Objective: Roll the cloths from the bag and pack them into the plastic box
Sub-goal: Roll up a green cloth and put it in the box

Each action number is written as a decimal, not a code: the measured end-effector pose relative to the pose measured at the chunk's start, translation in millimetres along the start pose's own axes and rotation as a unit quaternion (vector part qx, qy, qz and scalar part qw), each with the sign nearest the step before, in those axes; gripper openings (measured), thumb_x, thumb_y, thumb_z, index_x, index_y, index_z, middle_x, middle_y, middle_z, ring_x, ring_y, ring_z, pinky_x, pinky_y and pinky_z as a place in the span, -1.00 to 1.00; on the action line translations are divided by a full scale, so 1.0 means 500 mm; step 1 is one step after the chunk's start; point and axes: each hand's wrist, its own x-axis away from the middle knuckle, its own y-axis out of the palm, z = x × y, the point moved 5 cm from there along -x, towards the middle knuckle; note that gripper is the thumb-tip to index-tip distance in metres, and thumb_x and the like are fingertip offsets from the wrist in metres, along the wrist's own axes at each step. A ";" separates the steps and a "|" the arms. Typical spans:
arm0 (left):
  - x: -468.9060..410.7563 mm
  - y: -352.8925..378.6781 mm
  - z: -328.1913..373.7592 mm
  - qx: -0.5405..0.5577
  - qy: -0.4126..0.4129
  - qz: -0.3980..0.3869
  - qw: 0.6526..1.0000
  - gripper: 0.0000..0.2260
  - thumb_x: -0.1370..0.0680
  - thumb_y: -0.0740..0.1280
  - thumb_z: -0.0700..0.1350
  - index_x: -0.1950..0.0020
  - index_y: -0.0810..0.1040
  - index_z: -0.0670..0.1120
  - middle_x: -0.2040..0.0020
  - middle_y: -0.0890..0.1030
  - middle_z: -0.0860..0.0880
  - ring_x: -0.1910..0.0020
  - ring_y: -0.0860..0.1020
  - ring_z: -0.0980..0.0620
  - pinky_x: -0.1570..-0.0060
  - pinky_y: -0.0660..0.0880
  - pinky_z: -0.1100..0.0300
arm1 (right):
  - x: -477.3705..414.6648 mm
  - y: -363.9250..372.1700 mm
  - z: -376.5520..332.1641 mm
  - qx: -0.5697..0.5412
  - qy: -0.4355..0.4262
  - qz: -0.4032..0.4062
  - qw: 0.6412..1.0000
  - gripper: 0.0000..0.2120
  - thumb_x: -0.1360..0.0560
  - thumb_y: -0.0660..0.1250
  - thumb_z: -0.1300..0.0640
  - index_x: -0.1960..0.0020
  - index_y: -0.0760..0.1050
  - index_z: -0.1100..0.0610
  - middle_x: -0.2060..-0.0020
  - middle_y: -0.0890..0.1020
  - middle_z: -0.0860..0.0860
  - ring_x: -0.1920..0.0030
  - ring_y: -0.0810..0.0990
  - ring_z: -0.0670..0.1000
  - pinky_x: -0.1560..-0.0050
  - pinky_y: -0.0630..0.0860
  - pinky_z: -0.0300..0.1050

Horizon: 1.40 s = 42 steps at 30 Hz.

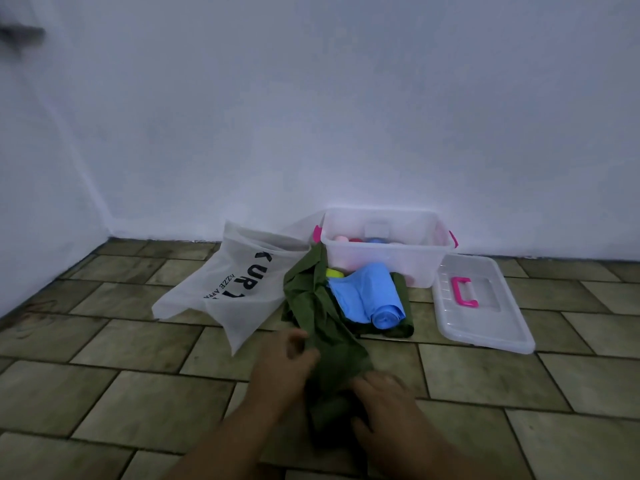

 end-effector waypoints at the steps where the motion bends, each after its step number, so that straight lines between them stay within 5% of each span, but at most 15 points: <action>1: -0.025 -0.018 -0.005 0.061 -0.069 0.054 0.994 -0.62 -0.40 0.43 -0.04 -0.19 0.45 0.00 -0.07 0.52 -0.05 -0.01 0.50 0.00 -0.03 0.51 0.02 | -0.003 0.002 0.004 -0.001 -0.008 -0.001 1.000 -0.61 -0.46 0.17 0.01 -0.28 0.37 -0.11 -0.22 0.43 -0.16 -0.27 0.33 -0.13 -0.37 0.15 -0.16; 5: -0.093 0.017 0.009 0.304 -0.288 -0.007 0.908 -0.30 -0.42 0.46 -0.17 -0.45 0.17 0.02 -0.15 0.52 -0.22 -0.02 0.55 -0.19 0.13 0.55 -0.01 | -0.006 0.008 0.015 -0.001 -0.032 -0.015 0.999 -0.60 -0.46 0.20 -0.04 -0.30 0.36 -0.14 -0.22 0.42 -0.18 -0.27 0.32 -0.14 -0.36 0.13 -0.18; 12: -0.204 0.012 0.028 0.253 -0.248 0.008 0.935 -0.33 -0.38 0.22 -0.38 -0.43 0.24 0.08 -0.14 0.52 -0.23 -0.02 0.55 -0.23 0.09 0.59 -0.08 | -0.003 0.010 0.024 -0.020 -0.055 -0.021 0.998 -0.56 -0.45 0.28 -0.01 -0.32 0.36 -0.15 -0.30 0.38 -0.21 -0.33 0.25 -0.16 -0.35 0.06 -0.30; 14: -0.235 -0.023 0.031 0.166 -0.220 0.029 0.961 -0.43 -0.43 0.23 -0.31 -0.38 0.32 0.08 -0.17 0.48 -0.21 0.00 0.52 -0.19 0.18 0.56 0.03 | -0.004 0.011 0.027 -0.031 -0.053 -0.026 0.998 -0.56 -0.45 0.28 -0.01 -0.32 0.36 -0.17 -0.31 0.36 -0.22 -0.34 0.23 -0.18 -0.35 0.05 -0.30; 16: -0.267 -0.072 0.050 -0.032 -0.140 0.082 0.986 -0.57 -0.42 0.26 -0.20 -0.26 0.42 0.12 -0.23 0.40 -0.17 -0.02 0.49 -0.17 0.14 0.51 0.07 | -0.006 0.018 0.031 -0.037 -0.057 -0.036 0.997 -0.55 -0.45 0.28 -0.02 -0.32 0.35 -0.20 -0.32 0.35 -0.24 -0.35 0.21 -0.20 -0.40 0.02 -0.25; 18: -0.293 -0.087 0.092 -0.219 -0.029 0.067 0.973 -0.73 -0.40 0.29 -0.11 -0.02 0.51 0.21 -0.30 0.36 -0.12 -0.13 0.45 -0.17 -0.04 0.48 0.00 | -0.009 0.028 0.039 -0.035 -0.068 -0.046 0.996 -0.55 -0.45 0.28 -0.04 -0.32 0.35 -0.21 -0.34 0.34 -0.23 -0.36 0.19 -0.24 -0.44 0.00 -0.19; 20: -0.305 -0.069 0.121 -0.329 0.027 -0.027 0.944 -0.83 -0.43 0.32 -0.03 0.13 0.52 0.28 -0.44 0.29 -0.04 -0.37 0.30 -0.14 -0.31 0.31 -0.10 | -0.014 0.036 0.043 -0.036 -0.069 -0.058 0.995 -0.55 -0.45 0.26 -0.06 -0.33 0.34 -0.21 -0.36 0.33 -0.23 -0.34 0.14 -0.29 -0.46 -0.05 -0.19; 23: -0.320 -0.024 0.106 -0.453 0.025 -0.152 0.878 -0.74 -0.51 0.23 -0.03 -0.06 0.55 0.33 -0.55 0.11 0.01 -0.51 0.05 -0.12 -0.41 0.03 -0.21 | -0.021 0.048 0.056 -0.036 -0.076 -0.062 0.995 -0.55 -0.47 0.23 -0.09 -0.35 0.33 -0.20 -0.38 0.31 -0.20 -0.29 0.07 -0.31 -0.45 -0.11 -0.22; 26: -0.335 0.002 0.091 -0.517 0.035 -0.190 0.834 -0.60 -0.54 0.16 -0.11 -0.34 0.45 0.20 -0.56 0.10 0.03 -0.51 0.09 -0.11 -0.36 0.06 -0.18 | -0.025 0.046 0.053 -0.008 -0.084 -0.057 0.995 -0.60 -0.46 0.26 -0.12 -0.30 0.40 -0.21 -0.32 0.40 -0.22 -0.33 0.22 -0.28 -0.45 0.02 -0.23; 29: -0.358 0.011 0.096 -0.465 0.067 -0.178 0.865 -0.62 -0.54 0.16 -0.14 -0.33 0.48 0.11 -0.43 0.39 0.02 -0.36 0.35 -0.07 -0.10 0.20 0.07 | -0.029 0.039 0.054 0.019 -0.078 -0.019 0.997 -0.62 -0.25 0.25 -0.26 -0.07 0.45 -0.29 0.01 0.59 -0.34 -0.03 0.55 -0.34 -0.10 0.50 -0.36; 32: -0.384 0.010 0.100 -0.443 0.077 -0.155 0.879 -0.61 -0.52 0.17 -0.15 -0.29 0.51 0.14 -0.35 0.48 -0.02 -0.32 0.40 -0.09 -0.24 0.26 0.04 | -0.033 0.048 0.050 -0.016 -0.079 -0.025 0.996 -0.75 -0.55 -0.05 -0.11 -0.16 0.30 -0.19 -0.06 0.62 -0.26 -0.08 0.57 -0.29 -0.11 0.51 -0.31; 35: -0.430 -0.031 0.122 -0.458 0.053 -0.059 0.885 -0.63 -0.49 0.19 -0.12 -0.25 0.51 0.16 -0.35 0.47 0.00 -0.33 0.39 -0.07 -0.39 0.13 -0.11 | -0.033 0.047 0.048 -0.012 -0.061 0.022 0.998 -0.63 -0.65 -0.34 0.02 -0.05 0.22 -0.20 0.03 0.57 -0.32 0.14 0.60 -0.36 0.16 0.56 -0.39; 39: -0.476 -0.095 0.198 -0.448 0.076 0.093 0.886 -0.74 -0.50 0.12 -0.07 -0.06 0.56 0.02 -0.15 0.58 -0.06 -0.20 0.49 -0.12 -0.41 -0.08 -0.26 | -0.025 0.034 0.029 -0.021 -0.100 0.028 0.994 -0.81 -0.44 0.04 -0.19 -0.01 0.33 -0.25 0.18 0.60 -0.34 0.13 0.57 -0.34 0.10 0.54 -0.39; 42: -0.493 -0.105 0.233 -0.473 0.062 0.061 0.877 -0.57 -0.46 0.17 -0.06 -0.33 0.44 0.05 -0.33 0.47 -0.05 -0.33 0.38 -0.13 -0.40 -0.19 -0.30 | -0.021 0.028 0.042 0.014 -0.110 0.025 0.993 -0.69 -0.32 0.15 -0.24 -0.03 0.46 -0.26 0.12 0.62 -0.30 0.06 0.59 -0.29 0.01 0.55 -0.31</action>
